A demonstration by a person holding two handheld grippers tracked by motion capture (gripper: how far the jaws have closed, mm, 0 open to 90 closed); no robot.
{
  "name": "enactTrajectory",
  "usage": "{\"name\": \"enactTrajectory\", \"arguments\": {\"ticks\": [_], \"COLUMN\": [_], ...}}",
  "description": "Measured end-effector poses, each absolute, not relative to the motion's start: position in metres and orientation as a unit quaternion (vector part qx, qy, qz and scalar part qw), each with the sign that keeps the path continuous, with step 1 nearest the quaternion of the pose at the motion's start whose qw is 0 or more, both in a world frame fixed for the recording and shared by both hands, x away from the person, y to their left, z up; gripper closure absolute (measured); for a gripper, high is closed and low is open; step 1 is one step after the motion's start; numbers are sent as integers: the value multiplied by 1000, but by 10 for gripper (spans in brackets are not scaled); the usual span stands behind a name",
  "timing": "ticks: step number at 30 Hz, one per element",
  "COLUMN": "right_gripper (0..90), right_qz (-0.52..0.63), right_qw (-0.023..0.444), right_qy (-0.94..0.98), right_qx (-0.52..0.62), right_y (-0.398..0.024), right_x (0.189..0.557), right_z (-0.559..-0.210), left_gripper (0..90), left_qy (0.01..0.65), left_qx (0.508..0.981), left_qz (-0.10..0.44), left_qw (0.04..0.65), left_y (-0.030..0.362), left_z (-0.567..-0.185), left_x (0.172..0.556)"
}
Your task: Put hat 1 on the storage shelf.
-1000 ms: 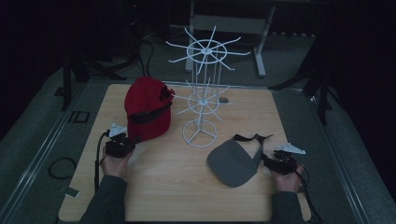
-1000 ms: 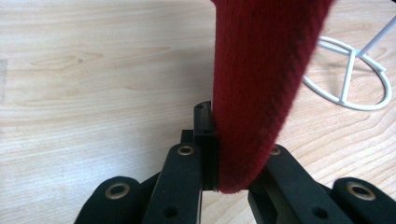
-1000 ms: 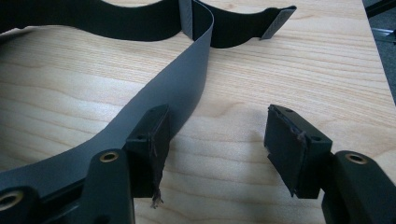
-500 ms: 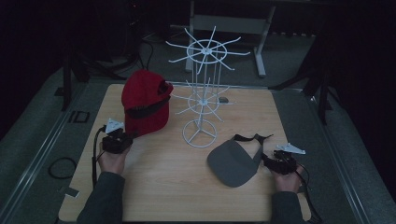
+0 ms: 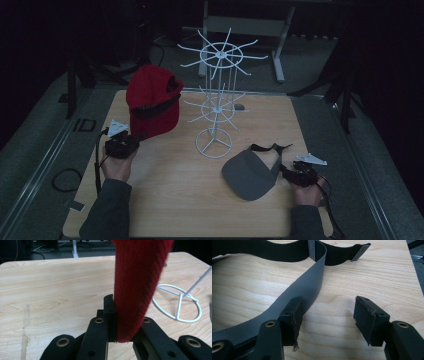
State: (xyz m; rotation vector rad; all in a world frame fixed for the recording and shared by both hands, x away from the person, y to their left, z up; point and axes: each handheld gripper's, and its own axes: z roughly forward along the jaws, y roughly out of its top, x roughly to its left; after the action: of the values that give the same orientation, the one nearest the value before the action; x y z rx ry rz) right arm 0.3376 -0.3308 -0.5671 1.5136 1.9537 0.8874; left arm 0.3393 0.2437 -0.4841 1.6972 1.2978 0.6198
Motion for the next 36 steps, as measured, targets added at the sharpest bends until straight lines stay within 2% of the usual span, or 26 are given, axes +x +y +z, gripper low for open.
{"name": "enactTrajectory", "arguments": {"ticks": [36], "right_gripper": [404], "right_qz": [326], "right_qw": [255], "right_qy": [720], "right_qx": [557], "right_y": [-331], "right_x": [337], "right_z": [-567], "left_gripper": [858], "left_qy": [508], "left_qx": [669], "left_qz": [278], "left_qw": [466], "left_y": [246], "left_z": [-447], "left_x": [341]}}
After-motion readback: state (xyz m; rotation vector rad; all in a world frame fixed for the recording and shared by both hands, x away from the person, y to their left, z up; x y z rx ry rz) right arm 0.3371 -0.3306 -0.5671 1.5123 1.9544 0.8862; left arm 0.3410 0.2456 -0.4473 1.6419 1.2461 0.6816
